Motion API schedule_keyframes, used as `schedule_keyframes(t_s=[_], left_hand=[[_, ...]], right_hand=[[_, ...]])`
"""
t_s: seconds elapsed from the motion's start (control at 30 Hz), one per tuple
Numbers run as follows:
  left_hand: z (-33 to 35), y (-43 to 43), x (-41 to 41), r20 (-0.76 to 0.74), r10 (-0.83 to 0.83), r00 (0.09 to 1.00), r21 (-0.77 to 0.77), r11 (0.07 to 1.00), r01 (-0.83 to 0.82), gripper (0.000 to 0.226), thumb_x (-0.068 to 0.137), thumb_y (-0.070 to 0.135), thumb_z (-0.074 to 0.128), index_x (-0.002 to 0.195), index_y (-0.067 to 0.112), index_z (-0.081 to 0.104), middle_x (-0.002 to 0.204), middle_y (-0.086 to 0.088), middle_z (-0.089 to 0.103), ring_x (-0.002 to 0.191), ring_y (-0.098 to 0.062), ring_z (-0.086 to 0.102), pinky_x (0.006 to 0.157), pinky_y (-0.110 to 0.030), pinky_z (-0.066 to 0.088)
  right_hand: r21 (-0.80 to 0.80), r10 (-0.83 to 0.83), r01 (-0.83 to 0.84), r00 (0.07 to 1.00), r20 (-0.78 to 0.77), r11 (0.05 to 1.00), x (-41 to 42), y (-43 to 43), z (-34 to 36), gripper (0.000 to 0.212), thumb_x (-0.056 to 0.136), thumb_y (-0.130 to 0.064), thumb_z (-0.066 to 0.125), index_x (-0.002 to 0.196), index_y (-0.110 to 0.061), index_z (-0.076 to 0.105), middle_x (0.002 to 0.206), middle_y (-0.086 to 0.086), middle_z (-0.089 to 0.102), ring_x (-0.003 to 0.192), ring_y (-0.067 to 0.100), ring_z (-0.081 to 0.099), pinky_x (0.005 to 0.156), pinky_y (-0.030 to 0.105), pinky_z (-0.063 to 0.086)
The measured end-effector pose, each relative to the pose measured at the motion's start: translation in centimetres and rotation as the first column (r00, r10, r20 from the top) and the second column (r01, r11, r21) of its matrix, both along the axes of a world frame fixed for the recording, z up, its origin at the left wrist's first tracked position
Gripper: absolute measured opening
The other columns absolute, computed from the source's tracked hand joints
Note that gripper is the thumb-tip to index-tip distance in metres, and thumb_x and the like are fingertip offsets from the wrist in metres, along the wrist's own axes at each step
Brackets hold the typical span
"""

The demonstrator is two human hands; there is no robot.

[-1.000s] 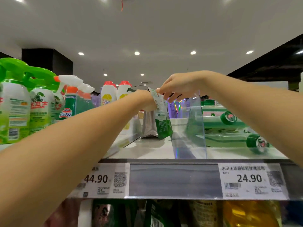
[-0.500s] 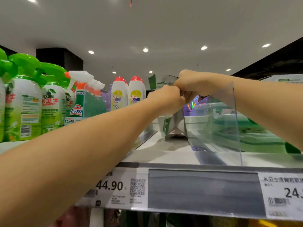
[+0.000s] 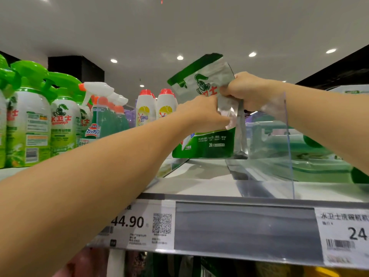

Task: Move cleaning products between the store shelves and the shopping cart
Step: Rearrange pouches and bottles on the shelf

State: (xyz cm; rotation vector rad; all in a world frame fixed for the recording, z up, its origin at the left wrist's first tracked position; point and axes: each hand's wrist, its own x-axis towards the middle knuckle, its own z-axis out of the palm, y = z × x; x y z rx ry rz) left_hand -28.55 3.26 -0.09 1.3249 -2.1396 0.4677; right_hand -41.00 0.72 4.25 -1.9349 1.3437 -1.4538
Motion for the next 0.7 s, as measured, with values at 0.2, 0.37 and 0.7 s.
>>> schedule_keyframes(t_s=[0.2,0.37,0.7], left_hand=[[-0.2,0.2,0.3,0.169,-0.061,0.984,0.073,0.996,0.049,0.053,0.079,0.043,0.072,0.119,0.021,0.045,0.118,-0.003,0.04,0.105,-0.023,0.046,0.09,-0.036,0.044],[-0.5,0.0,0.1,0.322,-0.13,0.938,0.151,0.985,0.084,0.051,0.079,0.045,0.074,0.113,0.02,0.046,0.102,0.003,0.047,0.088,-0.017,0.046,0.07,-0.027,0.04],[-0.1,1.5,0.2,0.404,-0.04,0.914,0.267,0.961,-0.076,0.022,0.097,0.031,0.047,0.112,0.018,0.057,0.1,-0.002,0.058,0.083,-0.018,0.06,0.077,-0.034,0.054]], right_hand=[[0.033,0.115,-0.114,0.993,-0.014,0.993,-1.3,-0.4,-0.7,0.014,0.096,-0.004,0.051,0.085,-0.008,0.059,0.072,0.008,0.06,0.055,0.014,0.059,0.052,0.027,0.053],[0.116,0.172,-0.159,0.979,-0.109,0.98,-2.6,0.7,-1.0,0.008,0.099,-0.017,0.053,0.099,-0.013,0.059,0.074,0.0,0.072,0.057,0.01,0.069,0.048,0.024,0.055],[0.014,-0.102,0.137,0.798,-0.594,0.99,-0.1,6.5,0.9,0.061,0.069,-0.039,0.083,0.115,-0.006,0.06,0.11,0.005,0.065,0.096,0.022,0.063,0.083,0.036,0.052]])
